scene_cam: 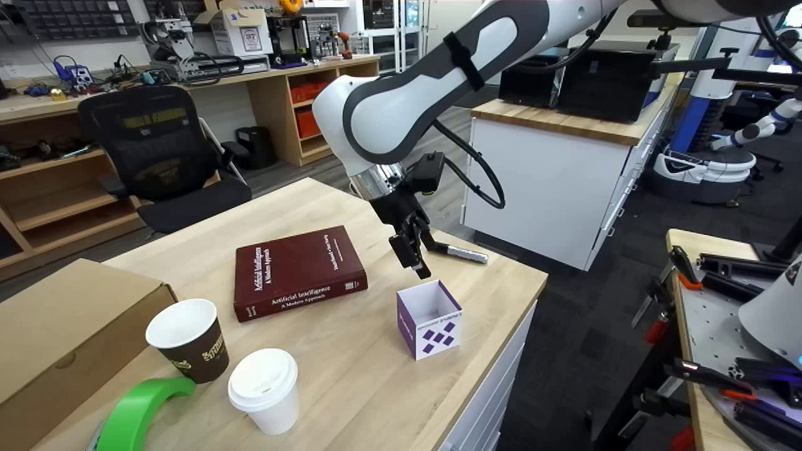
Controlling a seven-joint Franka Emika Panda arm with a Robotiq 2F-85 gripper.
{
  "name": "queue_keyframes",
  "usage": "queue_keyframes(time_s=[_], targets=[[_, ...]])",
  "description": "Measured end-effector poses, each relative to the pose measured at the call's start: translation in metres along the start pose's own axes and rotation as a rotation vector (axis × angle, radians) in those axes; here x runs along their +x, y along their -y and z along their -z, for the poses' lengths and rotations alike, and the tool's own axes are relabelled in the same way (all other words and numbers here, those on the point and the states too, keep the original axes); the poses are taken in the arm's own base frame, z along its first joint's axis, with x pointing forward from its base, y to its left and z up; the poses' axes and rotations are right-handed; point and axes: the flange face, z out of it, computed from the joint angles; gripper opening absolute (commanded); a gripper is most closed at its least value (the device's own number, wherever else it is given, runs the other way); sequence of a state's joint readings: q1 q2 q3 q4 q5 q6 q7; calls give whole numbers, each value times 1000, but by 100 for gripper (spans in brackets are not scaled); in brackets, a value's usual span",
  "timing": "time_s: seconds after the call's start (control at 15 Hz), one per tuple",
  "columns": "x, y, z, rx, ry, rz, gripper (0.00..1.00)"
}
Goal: Pick the marker and put it in the box
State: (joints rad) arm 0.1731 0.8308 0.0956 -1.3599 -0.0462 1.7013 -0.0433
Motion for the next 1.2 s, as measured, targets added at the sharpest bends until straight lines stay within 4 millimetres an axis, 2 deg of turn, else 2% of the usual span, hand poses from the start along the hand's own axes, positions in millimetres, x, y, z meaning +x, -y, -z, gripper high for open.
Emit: queue_keyframes(time_s=[0.47, 0.67, 0.87, 1.2], targets=[[0, 0, 0, -1, -1, 0, 100], [0, -2, 7, -10, -12, 0, 100], [-2, -6, 26, -31, -53, -5, 100], [-10, -22, 70, -55, -185, -45, 100]])
